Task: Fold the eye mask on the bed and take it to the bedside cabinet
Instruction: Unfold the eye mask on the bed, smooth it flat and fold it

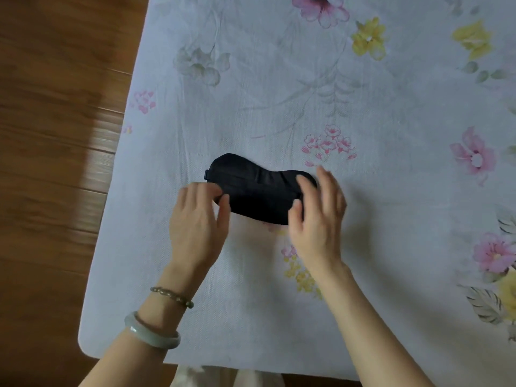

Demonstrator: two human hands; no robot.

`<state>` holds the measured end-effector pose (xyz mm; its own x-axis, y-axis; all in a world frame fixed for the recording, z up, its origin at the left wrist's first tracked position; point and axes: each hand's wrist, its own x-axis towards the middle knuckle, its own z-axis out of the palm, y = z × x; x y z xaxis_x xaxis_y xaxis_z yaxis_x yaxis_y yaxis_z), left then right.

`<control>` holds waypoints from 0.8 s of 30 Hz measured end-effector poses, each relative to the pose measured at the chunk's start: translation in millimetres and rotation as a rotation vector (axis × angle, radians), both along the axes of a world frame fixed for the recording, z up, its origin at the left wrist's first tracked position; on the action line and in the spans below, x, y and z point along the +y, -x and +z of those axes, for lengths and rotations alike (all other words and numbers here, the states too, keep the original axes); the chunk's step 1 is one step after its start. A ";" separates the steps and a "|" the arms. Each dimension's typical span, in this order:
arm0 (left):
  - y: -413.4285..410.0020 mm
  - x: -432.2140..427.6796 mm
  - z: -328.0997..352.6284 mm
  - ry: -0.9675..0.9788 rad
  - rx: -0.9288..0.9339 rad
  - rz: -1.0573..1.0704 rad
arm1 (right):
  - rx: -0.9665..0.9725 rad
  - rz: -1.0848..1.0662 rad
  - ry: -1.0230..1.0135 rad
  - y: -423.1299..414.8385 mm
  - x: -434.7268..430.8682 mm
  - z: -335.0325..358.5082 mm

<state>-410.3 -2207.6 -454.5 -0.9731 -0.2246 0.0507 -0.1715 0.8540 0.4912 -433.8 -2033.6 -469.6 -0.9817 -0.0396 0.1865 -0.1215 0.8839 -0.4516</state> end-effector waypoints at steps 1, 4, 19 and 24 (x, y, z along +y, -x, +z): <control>0.6 3.2 -3.5 0.037 0.049 -0.149 | -0.018 0.101 -0.070 -1.8 -7.7 -1.8; 7.6 9.4 -17.6 0.088 -0.023 -0.448 | -0.161 0.310 -0.258 -6.7 -26.4 -11.0; 21.9 -11.8 -43.8 0.327 -0.099 -0.632 | -0.312 0.400 -0.458 1.8 -18.0 -19.9; 24.5 -24.5 -51.9 0.383 -0.106 -0.649 | -0.291 0.374 -0.449 2.9 0.7 -28.3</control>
<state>-434.8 -2232.1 -506.4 -0.9080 0.4090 -0.0911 0.3936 0.9071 0.1492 -436.6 -2032.9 -497.9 -0.8942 -0.4010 -0.1989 -0.3863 0.9158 -0.1095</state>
